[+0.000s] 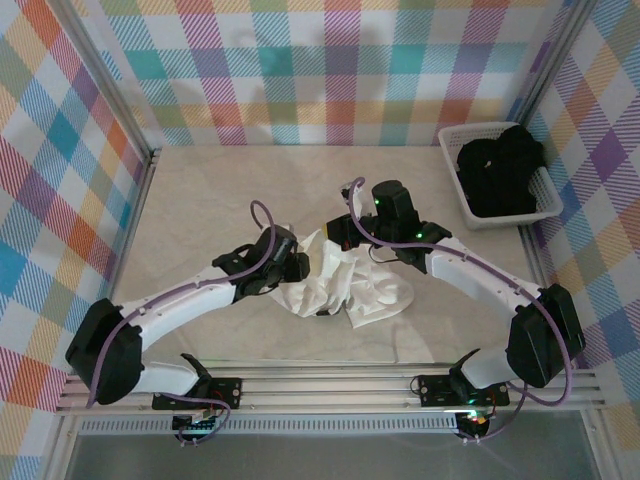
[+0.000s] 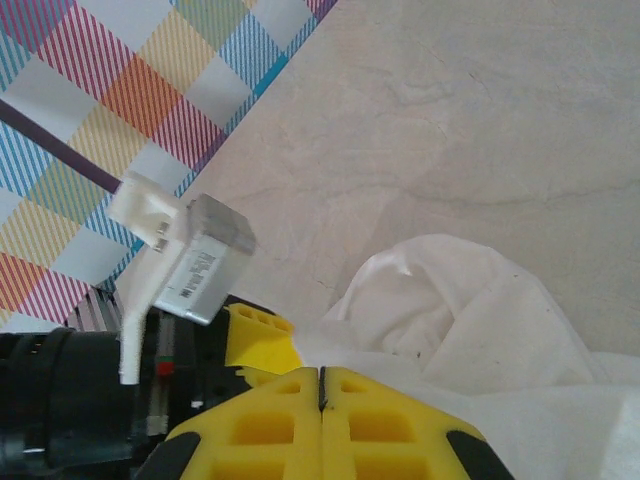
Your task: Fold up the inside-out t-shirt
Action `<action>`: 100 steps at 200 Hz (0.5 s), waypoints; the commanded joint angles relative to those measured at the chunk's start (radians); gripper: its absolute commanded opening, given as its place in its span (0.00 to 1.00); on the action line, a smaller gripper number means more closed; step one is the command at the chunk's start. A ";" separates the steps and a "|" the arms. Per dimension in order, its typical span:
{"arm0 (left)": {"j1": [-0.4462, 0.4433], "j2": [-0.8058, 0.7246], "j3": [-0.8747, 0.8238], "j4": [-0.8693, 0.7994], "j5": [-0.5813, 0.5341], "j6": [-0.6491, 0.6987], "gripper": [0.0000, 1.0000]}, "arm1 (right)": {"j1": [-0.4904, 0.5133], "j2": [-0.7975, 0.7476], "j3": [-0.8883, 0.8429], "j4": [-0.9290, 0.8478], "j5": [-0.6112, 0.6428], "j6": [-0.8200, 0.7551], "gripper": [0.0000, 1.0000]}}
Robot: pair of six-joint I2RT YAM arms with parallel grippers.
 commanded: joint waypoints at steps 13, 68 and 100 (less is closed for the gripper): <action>-0.002 0.050 0.064 -0.010 -0.054 0.042 0.45 | 0.007 -0.015 0.008 0.011 -0.007 -0.015 0.00; 0.018 0.086 0.078 0.012 -0.080 0.075 0.21 | 0.007 -0.016 0.003 0.009 -0.006 -0.018 0.00; 0.025 0.082 0.077 0.018 -0.057 0.084 0.09 | 0.007 -0.021 0.003 0.001 0.004 -0.026 0.00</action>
